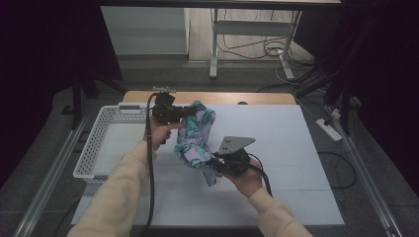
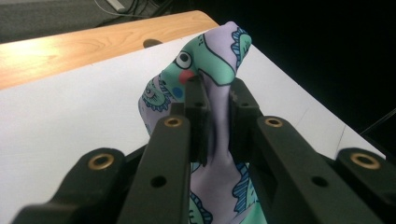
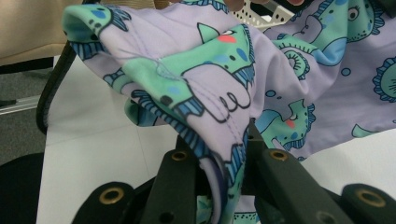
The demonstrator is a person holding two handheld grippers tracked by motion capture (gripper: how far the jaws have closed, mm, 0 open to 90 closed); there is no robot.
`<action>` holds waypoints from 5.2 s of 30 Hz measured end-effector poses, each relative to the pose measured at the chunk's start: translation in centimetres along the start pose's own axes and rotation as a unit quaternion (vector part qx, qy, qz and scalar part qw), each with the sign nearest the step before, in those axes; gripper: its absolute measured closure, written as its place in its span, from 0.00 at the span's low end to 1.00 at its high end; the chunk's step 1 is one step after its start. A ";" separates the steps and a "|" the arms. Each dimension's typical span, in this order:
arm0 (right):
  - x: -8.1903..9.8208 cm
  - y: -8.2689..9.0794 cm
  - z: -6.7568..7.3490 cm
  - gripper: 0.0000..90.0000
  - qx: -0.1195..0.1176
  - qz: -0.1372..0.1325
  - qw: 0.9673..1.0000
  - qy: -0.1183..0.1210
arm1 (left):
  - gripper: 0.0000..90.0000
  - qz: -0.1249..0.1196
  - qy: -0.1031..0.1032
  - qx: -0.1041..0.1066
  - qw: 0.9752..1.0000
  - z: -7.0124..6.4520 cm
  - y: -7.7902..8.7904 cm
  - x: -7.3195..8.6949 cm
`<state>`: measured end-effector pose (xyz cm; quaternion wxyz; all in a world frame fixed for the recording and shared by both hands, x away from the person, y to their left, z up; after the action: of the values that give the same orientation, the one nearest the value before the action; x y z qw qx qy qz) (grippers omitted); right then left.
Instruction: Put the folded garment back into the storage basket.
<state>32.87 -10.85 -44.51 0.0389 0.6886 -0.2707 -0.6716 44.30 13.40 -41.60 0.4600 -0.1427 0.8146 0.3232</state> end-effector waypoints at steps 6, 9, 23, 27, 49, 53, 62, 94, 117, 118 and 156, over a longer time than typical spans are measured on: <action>-0.8 -0.9 0.1 0.90 -0.003 -0.007 1.000 0.003 | 0.90 -0.008 -0.003 -0.004 1.000 0.3 1.3 -0.3; -1.2 -1.3 0.2 0.90 -0.005 -0.010 1.000 0.005 | 0.90 -0.012 -0.002 -0.006 1.000 0.5 1.9 -0.3; -2.2 -3.2 0.3 0.90 -0.013 -0.018 1.000 0.006 | 0.90 -0.019 -0.011 -0.026 0.999 0.9 4.2 -0.6; -2.6 -3.7 0.4 0.90 -0.015 -0.023 1.000 0.007 | 0.90 -0.023 -0.013 -0.028 0.999 0.9 4.9 -0.7; -4.7 -7.0 0.8 0.90 -0.029 -0.029 0.999 0.012 | 0.90 -0.047 -0.003 -0.045 0.998 3.0 8.9 -1.0; -5.3 -7.7 0.9 0.90 -0.031 -0.029 0.999 0.016 | 0.90 -0.051 -0.002 -0.050 0.997 3.3 9.8 -1.0; -6.9 -9.6 1.4 0.90 -0.040 -0.035 0.998 0.020 | 0.90 -0.058 0.001 -0.064 0.996 4.5 12.2 -1.2; -9.6 -13.7 2.5 0.89 -0.054 -0.042 0.997 0.025 | 0.90 -0.072 0.009 -0.088 0.993 6.6 16.2 -1.1; -10.8 -17.5 3.5 0.89 -0.072 -0.041 0.996 0.024 | 0.90 -0.080 0.025 -0.108 0.991 9.0 19.1 0.2; -10.8 -17.8 3.6 0.89 -0.073 -0.041 0.996 0.024 | 0.90 -0.080 0.026 -0.110 0.990 9.1 19.2 0.2; -8.3 -22.3 4.4 0.89 -0.095 -0.014 0.995 0.000 | 0.90 -0.052 0.058 -0.117 0.990 12.3 18.1 3.2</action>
<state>36.24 12.99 -46.72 0.0944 0.6858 -0.1960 -0.6946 41.10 35.23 -41.63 0.4080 -0.2560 0.7880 0.3836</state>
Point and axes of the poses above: each handheld gripper's, and its own axes: y roughly backward along the jaws, x roughly out of its underside, z roughly to its left, the point moved 1 cm from there along -y, roughly forward along the jaws, and after that the axes turned 6 degrees about -z, right-handed, at the moved point
